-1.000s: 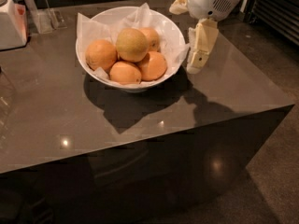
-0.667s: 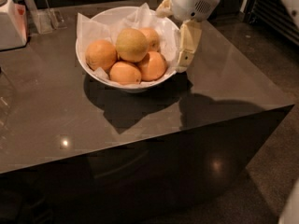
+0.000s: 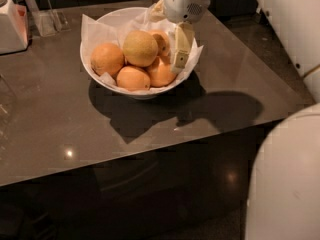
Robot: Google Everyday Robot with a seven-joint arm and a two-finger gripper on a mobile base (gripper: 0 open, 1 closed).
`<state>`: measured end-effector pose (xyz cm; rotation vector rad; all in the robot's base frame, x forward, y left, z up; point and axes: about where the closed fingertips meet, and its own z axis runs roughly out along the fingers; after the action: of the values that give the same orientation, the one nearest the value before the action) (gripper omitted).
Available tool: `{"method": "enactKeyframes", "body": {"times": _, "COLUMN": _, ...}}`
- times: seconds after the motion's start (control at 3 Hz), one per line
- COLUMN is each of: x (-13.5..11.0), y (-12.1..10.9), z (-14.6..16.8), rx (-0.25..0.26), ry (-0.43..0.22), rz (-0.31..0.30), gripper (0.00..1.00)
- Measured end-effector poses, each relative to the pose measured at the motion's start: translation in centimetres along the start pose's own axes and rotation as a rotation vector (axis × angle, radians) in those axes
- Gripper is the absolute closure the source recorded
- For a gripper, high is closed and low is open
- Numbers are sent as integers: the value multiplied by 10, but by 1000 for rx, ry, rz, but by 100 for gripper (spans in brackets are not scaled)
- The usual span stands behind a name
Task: Pick orange from white bowl
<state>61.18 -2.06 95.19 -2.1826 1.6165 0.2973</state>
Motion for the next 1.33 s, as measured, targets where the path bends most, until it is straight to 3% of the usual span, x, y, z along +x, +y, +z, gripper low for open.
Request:
{"method": "enactKeyframes", "body": {"times": 0.33, "x": -9, "y": -18, "z": 17, "rx": -24, "ry": -21, "rz": -33, "gripper": 0}}
{"method": "enactKeyframes", "body": {"times": 1.0, "x": -22, "y": -37, "z": 57, "rx": -81, "ry": -98, "rz": -38, "gripper": 0}}
{"method": "enactKeyframes", "body": {"times": 1.33, "x": -25, "y": -46, "z": 60, "rx": -51, "ry": -107, "rz": -37, "gripper": 19}}
